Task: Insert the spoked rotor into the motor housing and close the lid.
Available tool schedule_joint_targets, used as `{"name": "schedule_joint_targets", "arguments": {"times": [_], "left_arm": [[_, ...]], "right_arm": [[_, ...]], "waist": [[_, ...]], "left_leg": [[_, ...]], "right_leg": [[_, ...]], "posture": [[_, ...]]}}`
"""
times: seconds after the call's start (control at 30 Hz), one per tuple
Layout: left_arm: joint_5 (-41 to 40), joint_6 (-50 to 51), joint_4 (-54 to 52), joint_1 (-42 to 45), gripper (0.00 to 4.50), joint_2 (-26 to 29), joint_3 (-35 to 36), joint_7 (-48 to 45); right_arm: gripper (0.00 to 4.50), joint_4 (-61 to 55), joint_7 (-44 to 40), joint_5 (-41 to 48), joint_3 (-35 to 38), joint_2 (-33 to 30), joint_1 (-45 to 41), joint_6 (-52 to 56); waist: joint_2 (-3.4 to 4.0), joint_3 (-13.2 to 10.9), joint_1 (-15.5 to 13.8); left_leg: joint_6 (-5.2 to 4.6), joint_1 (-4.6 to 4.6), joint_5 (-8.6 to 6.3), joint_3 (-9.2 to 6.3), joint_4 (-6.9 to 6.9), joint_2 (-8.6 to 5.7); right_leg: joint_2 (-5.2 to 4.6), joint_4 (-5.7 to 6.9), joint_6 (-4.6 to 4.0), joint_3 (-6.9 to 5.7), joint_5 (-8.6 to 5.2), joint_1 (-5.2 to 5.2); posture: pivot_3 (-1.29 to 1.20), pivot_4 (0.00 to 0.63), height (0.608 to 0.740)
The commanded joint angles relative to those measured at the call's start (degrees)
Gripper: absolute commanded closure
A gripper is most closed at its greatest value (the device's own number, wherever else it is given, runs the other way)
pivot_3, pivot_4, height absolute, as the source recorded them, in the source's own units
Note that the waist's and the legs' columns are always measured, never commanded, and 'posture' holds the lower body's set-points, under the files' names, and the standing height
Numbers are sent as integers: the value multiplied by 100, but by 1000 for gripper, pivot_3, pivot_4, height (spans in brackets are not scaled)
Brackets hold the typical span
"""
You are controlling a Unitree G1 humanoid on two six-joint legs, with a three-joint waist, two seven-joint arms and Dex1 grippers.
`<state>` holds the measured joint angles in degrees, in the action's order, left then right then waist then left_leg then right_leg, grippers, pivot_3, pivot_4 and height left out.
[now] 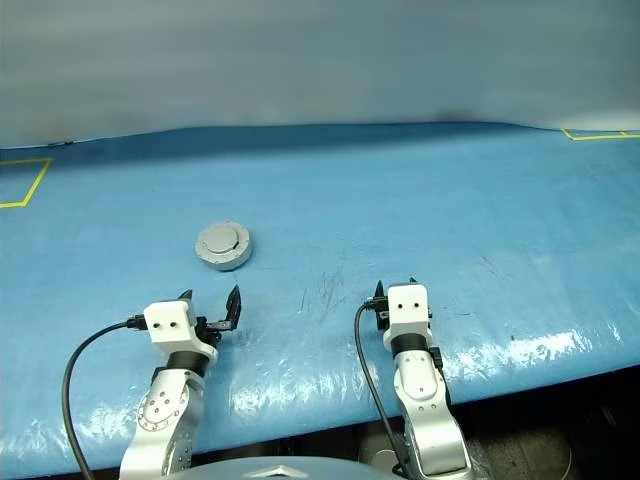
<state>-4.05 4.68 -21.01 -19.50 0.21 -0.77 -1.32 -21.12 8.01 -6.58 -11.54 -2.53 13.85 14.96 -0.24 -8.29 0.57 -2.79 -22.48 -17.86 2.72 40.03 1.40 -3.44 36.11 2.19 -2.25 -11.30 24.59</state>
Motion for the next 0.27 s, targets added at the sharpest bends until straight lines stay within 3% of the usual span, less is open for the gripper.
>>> {"name": "schedule_joint_targets", "arguments": {"times": [0.03, 0.27], "left_arm": [[-50, -150, -134, 71, 23, -50, 9, -4], [-59, -191, -57, 63, 23, 59, 25, -132]], "right_arm": [[1538, -249, 24, -104, 77, 58, -67, -167], [1538, -157, -63, -189, 23, 159, -142, -193]], "waist": [[0, 0, 0], [0, 0, 1]], "left_leg": [[0, 0, 0, 0, 0, -1], [0, 0, 0, 0, 0, -1]], "right_leg": [[0, 0, 0, 0, 0, 0], [1, 0, 0, 0, 0, -1]], "posture": [[0, 150, 740], [0, 150, 740]]}}
